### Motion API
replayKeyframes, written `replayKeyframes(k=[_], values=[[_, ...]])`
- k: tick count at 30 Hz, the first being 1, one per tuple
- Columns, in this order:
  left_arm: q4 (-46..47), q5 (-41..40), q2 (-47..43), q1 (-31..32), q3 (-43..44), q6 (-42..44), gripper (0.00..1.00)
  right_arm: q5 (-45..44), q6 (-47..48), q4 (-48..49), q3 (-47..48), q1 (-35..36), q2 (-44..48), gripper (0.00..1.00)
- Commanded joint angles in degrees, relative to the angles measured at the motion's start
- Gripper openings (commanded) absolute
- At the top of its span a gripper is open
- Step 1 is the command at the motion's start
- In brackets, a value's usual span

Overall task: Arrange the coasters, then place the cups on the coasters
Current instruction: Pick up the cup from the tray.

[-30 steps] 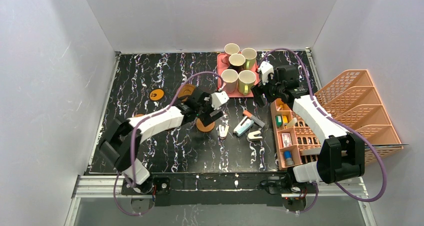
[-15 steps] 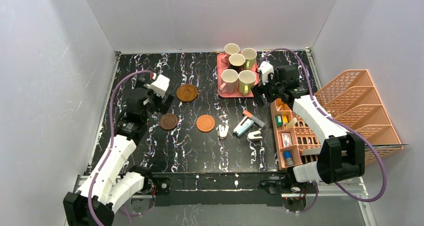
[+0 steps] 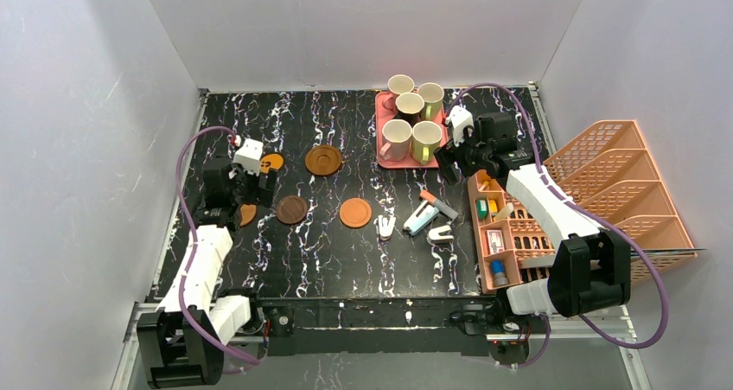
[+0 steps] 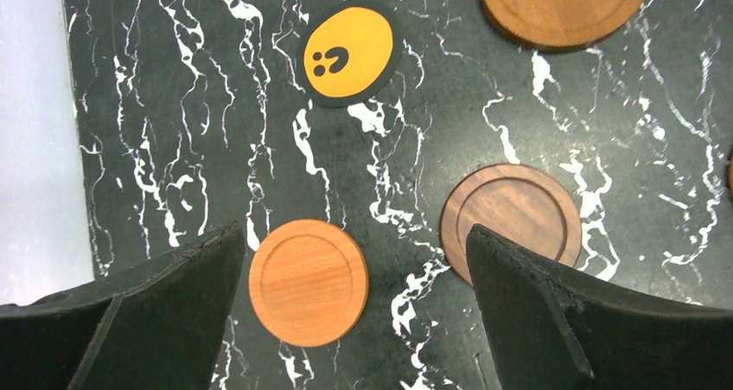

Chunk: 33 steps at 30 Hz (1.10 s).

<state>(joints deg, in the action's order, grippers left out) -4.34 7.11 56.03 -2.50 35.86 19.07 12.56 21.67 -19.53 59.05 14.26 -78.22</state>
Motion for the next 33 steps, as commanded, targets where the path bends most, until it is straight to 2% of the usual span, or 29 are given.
replayKeyframes(k=[1,10,15,24,30,33], values=[[3.53,3.8,-0.09,-0.75,-1.09,-3.88,0.98,0.23,0.65,0.92,1.5,-0.11,1.8,0.98],[4.04,5.52,-1.1,-1.1,-3.64,-5.08,0.98,-0.06,0.56,1.1,1.57,-0.11,2.18,0.98],[8.13,7.1,-2.13,-1.1,-6.12,-6.32,0.98,-0.53,-0.36,1.98,1.43,-0.11,1.39,0.98],[11.24,7.32,-4.51,-1.1,-8.93,-7.17,0.98,0.47,-9.23,5.65,2.17,-0.12,-1.05,0.98],[11.32,7.75,-5.56,-1.1,-9.52,-6.77,0.98,0.96,-16.71,2.54,9.25,-0.11,-3.39,0.98],[11.72,8.56,-5.42,-1.1,-9.76,-6.77,0.98,0.04,-17.22,4.18,10.23,-0.12,-4.13,0.98]])
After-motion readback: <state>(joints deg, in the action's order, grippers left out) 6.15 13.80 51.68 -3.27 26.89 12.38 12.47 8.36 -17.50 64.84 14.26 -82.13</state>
